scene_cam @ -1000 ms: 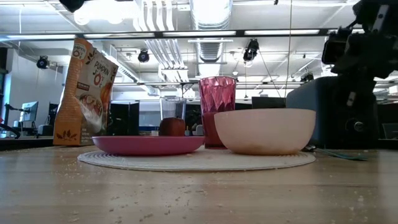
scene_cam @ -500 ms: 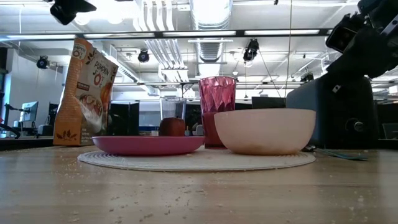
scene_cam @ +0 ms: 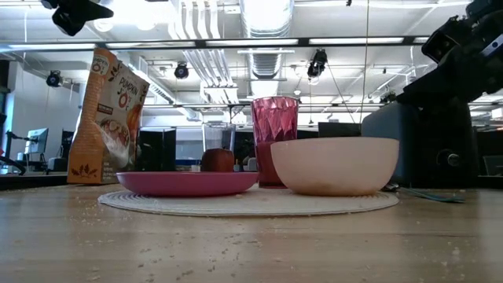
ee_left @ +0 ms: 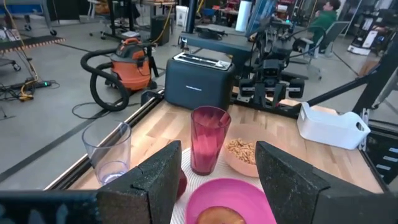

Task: Arrange a breakfast setting
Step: Return to Home Position

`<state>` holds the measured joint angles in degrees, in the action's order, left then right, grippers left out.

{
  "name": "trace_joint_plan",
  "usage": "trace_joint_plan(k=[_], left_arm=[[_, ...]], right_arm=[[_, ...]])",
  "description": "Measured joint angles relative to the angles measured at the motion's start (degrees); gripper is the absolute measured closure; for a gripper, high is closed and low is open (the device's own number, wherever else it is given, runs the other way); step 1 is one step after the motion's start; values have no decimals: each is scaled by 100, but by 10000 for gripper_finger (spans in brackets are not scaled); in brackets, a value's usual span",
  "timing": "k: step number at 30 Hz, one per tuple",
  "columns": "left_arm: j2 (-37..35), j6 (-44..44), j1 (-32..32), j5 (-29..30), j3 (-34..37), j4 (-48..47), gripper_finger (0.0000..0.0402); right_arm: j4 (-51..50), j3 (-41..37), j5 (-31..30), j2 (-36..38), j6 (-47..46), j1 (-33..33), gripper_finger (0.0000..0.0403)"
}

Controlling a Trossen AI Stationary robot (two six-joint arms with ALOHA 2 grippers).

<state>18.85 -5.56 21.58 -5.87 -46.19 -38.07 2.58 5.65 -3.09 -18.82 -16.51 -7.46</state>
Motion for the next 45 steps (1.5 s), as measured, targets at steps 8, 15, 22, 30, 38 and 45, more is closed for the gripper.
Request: trace_joint_plan(k=[8, 15, 22, 30, 38, 45], left_arm=[[-246, -145, 0, 76, 152, 36, 212], [-278, -114, 0, 85, 212, 118, 212], [-251, -92, 0, 83, 364, 107, 212], [-251, -192, 0, 81, 1208, 1283, 212], [-248, -15, 0, 70, 2626, 3410, 212], [-255, -202, 0, 69, 3406, 4388, 212]], right_arm=[[593, -493, -4, 586, 341, 0, 312], [1002, -494, -155, 896, 934, 0, 312], [1088, -497, -1031, 931, 951, 0, 312], [1009, -499, -1056, 931, 455, 0, 312], [996, -501, -1054, 891, 453, 0, 312], [996, -503, -1051, 891, 452, 0, 312]])
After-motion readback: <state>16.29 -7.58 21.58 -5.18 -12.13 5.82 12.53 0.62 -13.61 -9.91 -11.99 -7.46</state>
